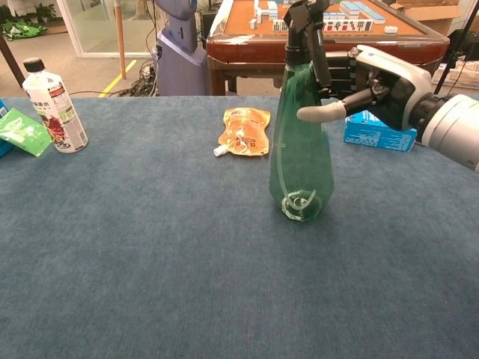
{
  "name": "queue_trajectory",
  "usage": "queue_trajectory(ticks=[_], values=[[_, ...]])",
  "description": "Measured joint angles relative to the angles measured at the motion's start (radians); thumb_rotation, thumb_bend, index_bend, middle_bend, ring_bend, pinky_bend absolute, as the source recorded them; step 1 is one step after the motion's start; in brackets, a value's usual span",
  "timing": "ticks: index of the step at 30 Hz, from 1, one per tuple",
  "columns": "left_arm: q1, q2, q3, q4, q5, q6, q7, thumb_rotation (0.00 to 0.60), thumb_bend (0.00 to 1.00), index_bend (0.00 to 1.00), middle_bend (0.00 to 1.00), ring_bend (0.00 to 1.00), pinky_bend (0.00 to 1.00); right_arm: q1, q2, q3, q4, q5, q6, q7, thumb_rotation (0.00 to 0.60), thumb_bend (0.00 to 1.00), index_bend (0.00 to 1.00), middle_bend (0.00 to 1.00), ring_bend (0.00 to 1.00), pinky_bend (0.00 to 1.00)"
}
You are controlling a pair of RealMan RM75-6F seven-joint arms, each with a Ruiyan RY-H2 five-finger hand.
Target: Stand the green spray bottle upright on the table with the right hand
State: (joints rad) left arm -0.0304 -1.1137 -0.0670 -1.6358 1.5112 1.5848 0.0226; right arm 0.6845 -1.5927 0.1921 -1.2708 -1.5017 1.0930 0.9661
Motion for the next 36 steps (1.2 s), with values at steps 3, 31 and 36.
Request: queue_trajectory(ticks=[3, 31, 36], values=[[0.0, 0.002, 0.0, -0.003, 0.002, 0.002, 0.001, 0.6, 0.26, 0.29, 0.31, 0.3, 0.16, -0.007, 0.01, -0.001, -0.01, 0.0, 0.014, -0.002, 0.6, 0.0, 0.38, 0.34, 0.26, 0.21], [-0.006, 0.004, -0.002, -0.02, 0.012, 0.007, 0.008, 0.6, 0.26, 0.29, 0.31, 0.29, 0.16, -0.032, 0.147, -0.033, -0.148, 0.028, -0.022, -0.156, 0.6, 0.0, 0.0, 0.1, 0.07, 0.03], [-0.006, 0.005, -0.001, -0.021, 0.011, 0.005, 0.01, 0.6, 0.26, 0.29, 0.31, 0.29, 0.16, -0.04, 0.168, -0.036, -0.164, 0.031, -0.022, -0.17, 0.6, 0.0, 0.0, 0.1, 0.07, 0.03]])
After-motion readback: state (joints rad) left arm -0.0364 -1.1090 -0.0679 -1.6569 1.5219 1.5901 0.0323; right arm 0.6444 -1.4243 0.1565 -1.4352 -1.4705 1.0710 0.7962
